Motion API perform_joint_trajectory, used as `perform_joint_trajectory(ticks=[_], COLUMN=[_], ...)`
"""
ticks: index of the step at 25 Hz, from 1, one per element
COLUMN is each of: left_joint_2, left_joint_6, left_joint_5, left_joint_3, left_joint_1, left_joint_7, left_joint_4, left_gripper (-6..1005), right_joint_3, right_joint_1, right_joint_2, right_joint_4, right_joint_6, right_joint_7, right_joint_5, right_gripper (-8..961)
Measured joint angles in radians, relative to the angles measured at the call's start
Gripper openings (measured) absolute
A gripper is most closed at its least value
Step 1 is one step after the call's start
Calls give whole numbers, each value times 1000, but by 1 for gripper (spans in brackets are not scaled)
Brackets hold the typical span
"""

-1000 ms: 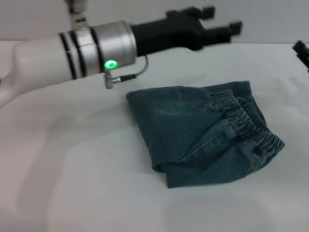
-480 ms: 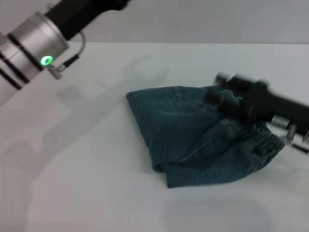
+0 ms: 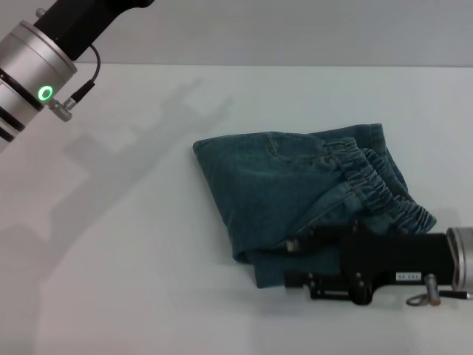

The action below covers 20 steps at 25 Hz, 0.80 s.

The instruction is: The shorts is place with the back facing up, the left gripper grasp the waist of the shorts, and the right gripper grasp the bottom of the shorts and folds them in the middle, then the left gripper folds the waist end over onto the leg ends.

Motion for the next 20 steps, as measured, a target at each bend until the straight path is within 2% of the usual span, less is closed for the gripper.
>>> perform_joint_trajectory(ticks=[8,20], left_joint_2=[-3,-4], left_joint_6=[-1,3], left_joint_5=[0,-16], left_joint_3=[0,1], left_joint_1=[-23,-29], left_joint_7=[1,2], left_joint_4=[-34,-47], left_gripper=[836,836], right_joint_3=[-1,-75], right_joint_1=[9,134], right_joint_2=[-2,7], right_joint_4=[3,60], right_joint_6=[76,217], right_joint_7=[51,112], right_joint_5=[-69,-75], right_gripper=[559,559])
